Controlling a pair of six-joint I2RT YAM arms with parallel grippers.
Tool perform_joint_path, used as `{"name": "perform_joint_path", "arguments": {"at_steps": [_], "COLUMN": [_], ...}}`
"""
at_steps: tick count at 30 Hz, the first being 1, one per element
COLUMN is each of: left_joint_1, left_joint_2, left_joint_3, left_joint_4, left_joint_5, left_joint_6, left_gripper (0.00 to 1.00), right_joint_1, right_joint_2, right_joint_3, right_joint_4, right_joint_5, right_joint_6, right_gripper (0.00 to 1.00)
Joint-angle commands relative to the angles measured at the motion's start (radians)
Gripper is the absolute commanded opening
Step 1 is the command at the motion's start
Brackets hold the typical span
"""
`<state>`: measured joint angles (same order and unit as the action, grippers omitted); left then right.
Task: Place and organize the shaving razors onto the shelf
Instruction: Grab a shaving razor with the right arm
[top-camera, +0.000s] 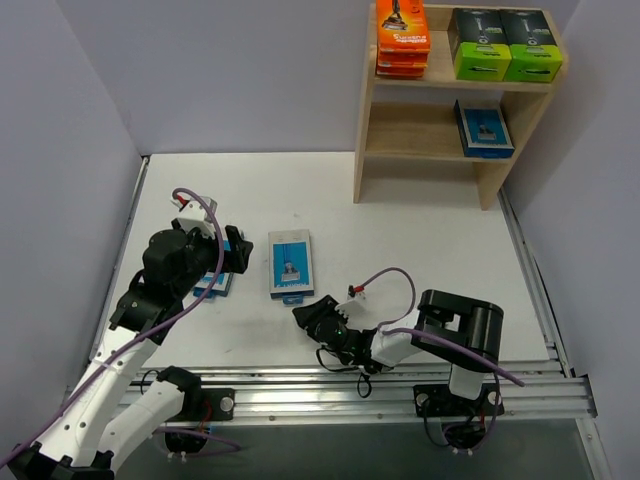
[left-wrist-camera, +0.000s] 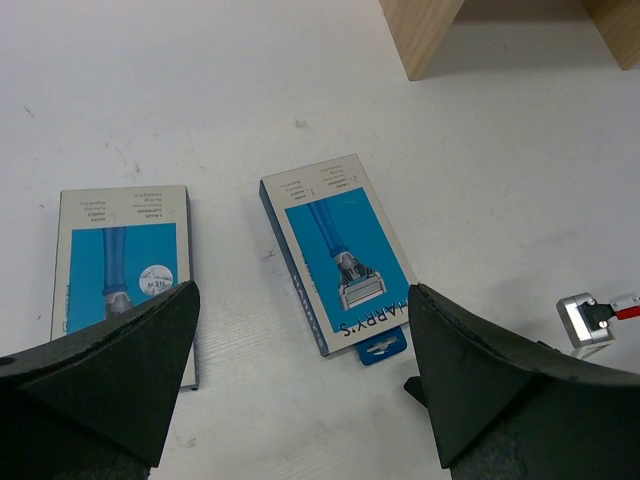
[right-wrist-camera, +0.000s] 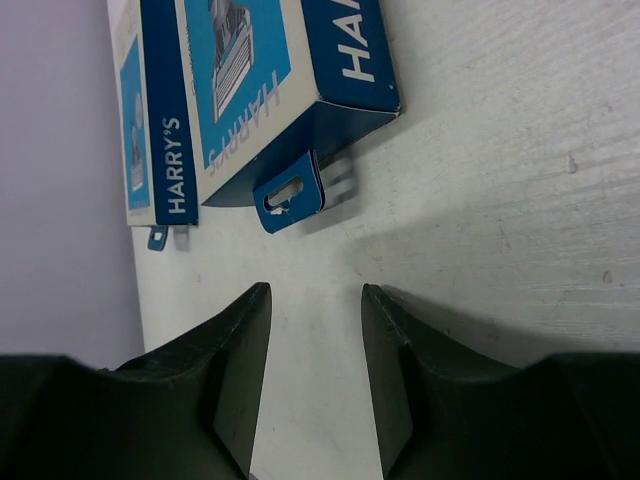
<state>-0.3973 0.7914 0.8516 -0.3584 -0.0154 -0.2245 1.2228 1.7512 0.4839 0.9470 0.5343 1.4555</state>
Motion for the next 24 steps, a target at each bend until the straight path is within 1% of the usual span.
{"name": "perform_joint_path", "arguments": {"at_steps": [1, 6, 7, 11, 14, 18, 24], "left_joint_1": [-0.003, -0.006, -0.006, -0.008, -0.009, -0.012, -0.014], "left_joint_2": [-0.017, -0.018, -0.02, -0.02, -0.02, -0.02, -0.018], "left_joint_3": [0.029, 0.029, 0.029, 0.027, 0.027, 0.027, 0.027], "left_joint_4": [0.029, 0.03, 0.03, 0.033, 0.032, 0.033, 0.033], "left_joint_5": [0.015, 0.015, 0.038, 0.046, 0.046, 0.048, 0.049], "left_joint_6": [-0.001, -0.004, -0.004, -0.006, -0.007, -0.007, -0.007], "left_gripper": [0.94, 0.94, 0.94, 0.94, 0.94, 0.94, 0.94], "right_joint_1": [0.021, 0.021, 0.021, 0.021, 0.02, 0.017, -0.017], "right_joint_2": [0.034, 0.059, 0.063, 0.099, 0.125, 0.14, 0.159], "right_joint_3": [-0.031, -0.038, -0.036, -0.031, -0.025, -0.007, 0.008], "right_joint_4": [0.059, 0.085, 0.088, 0.124, 0.147, 0.136, 0.145], "right_joint_5": [0.107, 0.125, 0.125, 0.121, 0.121, 0.125, 0.098], "right_joint_6": [0.13, 0.189, 0.193, 0.216, 0.224, 0.227, 0.226], "right_gripper": [0.37, 0.37, 0.37, 0.37, 0.37, 0.36, 0.36]}}
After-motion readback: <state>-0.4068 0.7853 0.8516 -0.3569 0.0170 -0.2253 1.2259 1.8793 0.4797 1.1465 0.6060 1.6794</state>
